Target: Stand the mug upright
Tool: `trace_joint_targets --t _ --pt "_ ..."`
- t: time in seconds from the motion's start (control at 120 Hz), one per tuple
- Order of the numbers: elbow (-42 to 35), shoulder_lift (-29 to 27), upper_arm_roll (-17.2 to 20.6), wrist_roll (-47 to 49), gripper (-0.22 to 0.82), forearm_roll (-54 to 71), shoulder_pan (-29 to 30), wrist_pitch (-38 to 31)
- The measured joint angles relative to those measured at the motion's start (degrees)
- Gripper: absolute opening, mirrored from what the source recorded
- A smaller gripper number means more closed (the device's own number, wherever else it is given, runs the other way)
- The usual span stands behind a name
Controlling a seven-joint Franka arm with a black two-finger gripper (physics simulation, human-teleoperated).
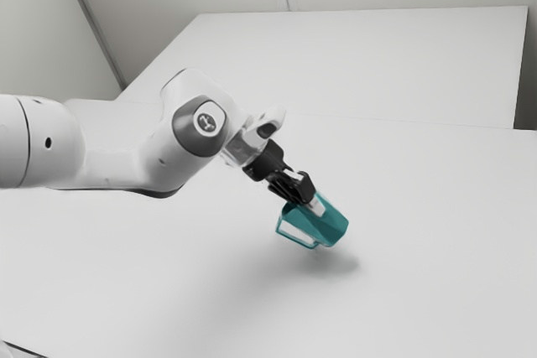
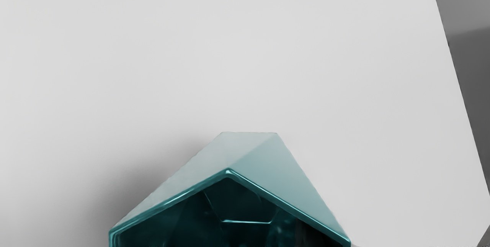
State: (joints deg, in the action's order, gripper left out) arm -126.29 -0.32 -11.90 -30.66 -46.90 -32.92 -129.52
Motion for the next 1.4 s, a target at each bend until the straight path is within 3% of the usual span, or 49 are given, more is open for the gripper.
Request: trace_joint_targets --t 0.3,0.458,0.567,0.85,1.225,1.4 --pt "7.4 0.6 -0.1 8.0 -0.18 32.5 2.7 0.5" --pt "10.0 4.6 0.0 12.1 -0.18 42.1 6.4 2.4" --pt "12.1 8.2 0.0 14.3 -0.18 45.1 10.4 3.7" --pt "14.7 13.3 0.2 18.3 -0.18 48.9 10.9 6.7" --pt "14.7 15.0 0.6 21.0 -0.18 47.3 11.8 8.1" --pt "14.7 15.0 0.6 21.6 0.19 46.9 11.9 8.5"
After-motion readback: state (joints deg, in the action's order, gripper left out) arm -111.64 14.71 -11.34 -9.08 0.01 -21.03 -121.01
